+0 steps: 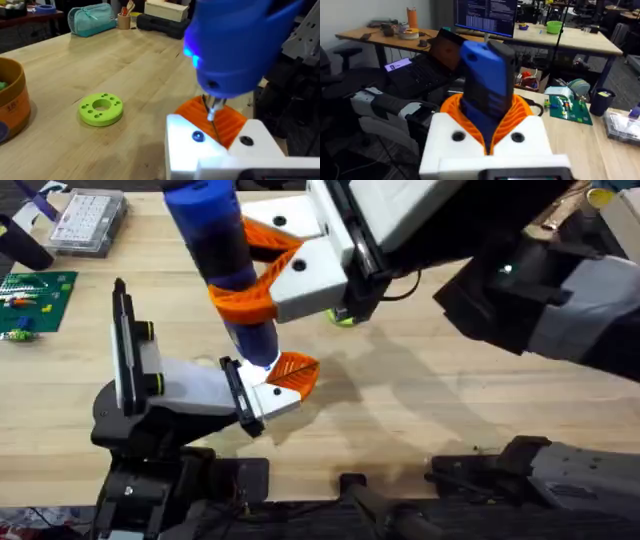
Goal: Pick up the gripper from the table and insert it into the empty holder that is missing its gripper. Then pick up a screw, insert it into the mounting hole, and use the screwdriver to tighten it. Finally, clean up the table by picking up the vegetable and placing it into the bucket.
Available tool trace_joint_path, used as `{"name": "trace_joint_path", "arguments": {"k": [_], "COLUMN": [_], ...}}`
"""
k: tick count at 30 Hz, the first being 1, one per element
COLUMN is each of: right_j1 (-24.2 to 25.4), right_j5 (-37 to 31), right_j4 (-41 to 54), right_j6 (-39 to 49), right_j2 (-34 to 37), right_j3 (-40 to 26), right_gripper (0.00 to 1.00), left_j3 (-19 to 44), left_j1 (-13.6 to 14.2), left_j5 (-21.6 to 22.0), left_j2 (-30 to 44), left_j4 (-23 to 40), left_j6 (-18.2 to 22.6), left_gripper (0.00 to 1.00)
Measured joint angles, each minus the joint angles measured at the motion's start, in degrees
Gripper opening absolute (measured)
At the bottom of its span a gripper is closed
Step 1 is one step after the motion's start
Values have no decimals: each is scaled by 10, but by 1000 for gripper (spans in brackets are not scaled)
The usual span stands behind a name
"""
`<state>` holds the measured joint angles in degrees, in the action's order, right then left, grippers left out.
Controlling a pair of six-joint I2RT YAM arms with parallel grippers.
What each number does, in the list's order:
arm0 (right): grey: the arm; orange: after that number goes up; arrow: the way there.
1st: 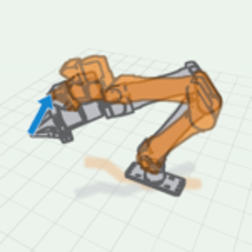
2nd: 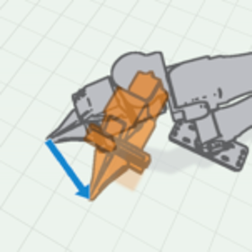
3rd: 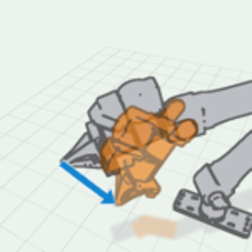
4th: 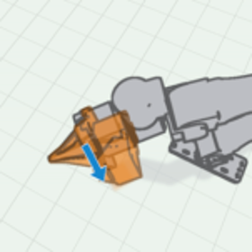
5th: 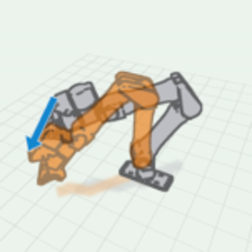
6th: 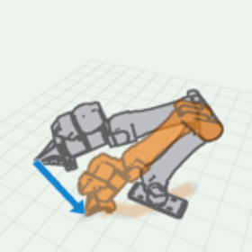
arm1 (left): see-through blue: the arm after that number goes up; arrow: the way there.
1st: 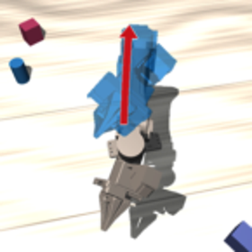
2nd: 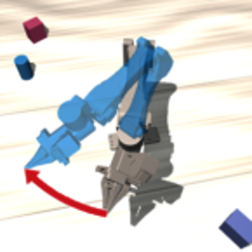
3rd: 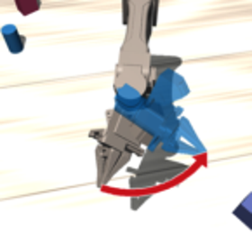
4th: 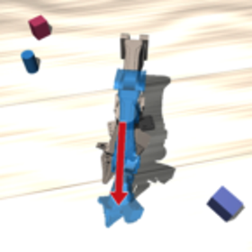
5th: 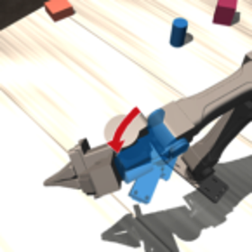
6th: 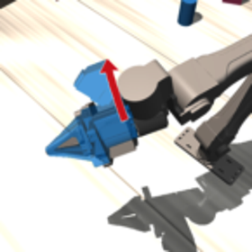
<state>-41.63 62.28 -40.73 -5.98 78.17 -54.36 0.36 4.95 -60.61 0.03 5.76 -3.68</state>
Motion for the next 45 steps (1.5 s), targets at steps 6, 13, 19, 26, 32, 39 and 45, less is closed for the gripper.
{"name": "trace_joint_path", "arguments": {"k": [6, 13, 19, 26, 32, 39, 45], "right_j1": [0, -4, -4, -4, -4, -4, -4], "right_j5": [-1, -1, -1, -1, -1, -2, -12], "right_j4": [1, 0, 0, 0, 0, 0, 0], "right_j6": [0, 0, 0, 0, 0, 2, 4], "right_j2": [12, 12, 12, 12, 12, 12, 12], "right_j3": [1, 3, 5, 8, 8, 9, 9], "right_gripper": [26, 26, 26, 26, 26, 26, 26], "left_j3": [0, 0, 0, 0, 0, 0, 0], "left_j1": [0, 0, 0, 0, 0, 0, 0], "left_j5": [0, 0, 0, 0, 0, 0, 0], "left_j2": [0, 0, 0, 0, 0, 0, 0], "left_j4": [0, 0, 0, 0, 0, 0, 0], "left_j6": [0, 0, 0, 0, 0, 0, 0], "left_gripper": [4, 4, 4, 4, 4, 4, 4]}}
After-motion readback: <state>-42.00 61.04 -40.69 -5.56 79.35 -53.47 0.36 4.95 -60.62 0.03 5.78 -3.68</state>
